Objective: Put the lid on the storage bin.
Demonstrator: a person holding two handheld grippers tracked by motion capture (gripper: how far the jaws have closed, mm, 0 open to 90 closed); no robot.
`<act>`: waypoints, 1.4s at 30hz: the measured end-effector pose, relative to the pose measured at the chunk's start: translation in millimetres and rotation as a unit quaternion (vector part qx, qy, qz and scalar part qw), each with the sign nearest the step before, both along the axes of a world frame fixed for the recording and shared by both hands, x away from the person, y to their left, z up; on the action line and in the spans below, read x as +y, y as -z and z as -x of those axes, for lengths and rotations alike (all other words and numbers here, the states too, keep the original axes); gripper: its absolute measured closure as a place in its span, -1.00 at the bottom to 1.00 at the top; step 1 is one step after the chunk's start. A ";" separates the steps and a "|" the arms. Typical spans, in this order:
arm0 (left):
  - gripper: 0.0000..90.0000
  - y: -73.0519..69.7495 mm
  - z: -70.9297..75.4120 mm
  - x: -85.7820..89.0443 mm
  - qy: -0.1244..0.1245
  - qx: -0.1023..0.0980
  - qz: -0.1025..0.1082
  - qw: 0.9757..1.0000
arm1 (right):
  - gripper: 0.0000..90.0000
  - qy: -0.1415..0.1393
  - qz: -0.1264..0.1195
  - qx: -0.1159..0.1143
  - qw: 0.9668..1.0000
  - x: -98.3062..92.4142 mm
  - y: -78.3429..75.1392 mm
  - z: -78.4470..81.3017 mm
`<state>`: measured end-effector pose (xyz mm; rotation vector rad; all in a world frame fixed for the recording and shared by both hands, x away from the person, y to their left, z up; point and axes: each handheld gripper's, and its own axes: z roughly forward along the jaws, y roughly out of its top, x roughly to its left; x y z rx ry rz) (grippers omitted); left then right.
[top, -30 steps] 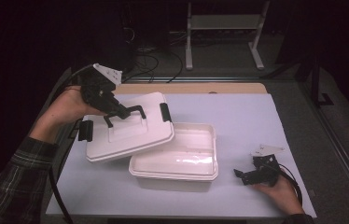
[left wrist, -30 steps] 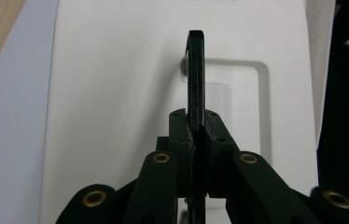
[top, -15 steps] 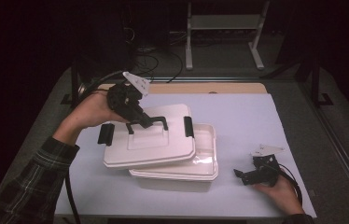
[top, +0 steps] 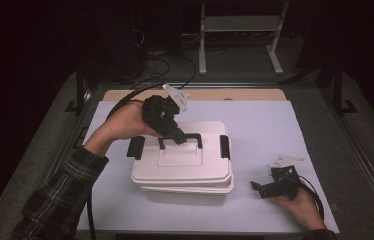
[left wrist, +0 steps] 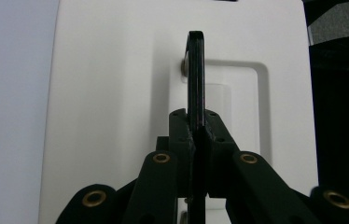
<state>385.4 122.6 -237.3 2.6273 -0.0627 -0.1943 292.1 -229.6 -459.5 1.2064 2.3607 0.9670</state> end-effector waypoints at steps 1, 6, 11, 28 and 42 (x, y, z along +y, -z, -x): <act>0.87 0.5 0.5 -2.1 0.001 0.000 -0.001 1.000 | -0.96 0.000 0.000 0.000 1.000 0.0 0.0 0.0; 0.87 4.9 1.5 -10.3 0.007 0.001 -0.006 1.000 | -0.96 0.000 0.000 0.000 1.000 0.0 0.0 0.0; 0.87 11.0 0.6 -14.7 0.006 0.000 -0.016 1.000 | -0.96 0.000 0.000 -0.001 1.000 0.0 0.0 -0.1; 0.85 26.0 3.1 -21.8 0.007 0.006 -0.026 1.000 | -0.96 0.000 0.000 0.000 1.000 0.0 0.1 0.1; -0.34 8.1 9.7 11.7 -0.044 -0.034 0.008 0.998 | -0.96 0.000 0.000 0.000 1.000 0.1 0.0 0.1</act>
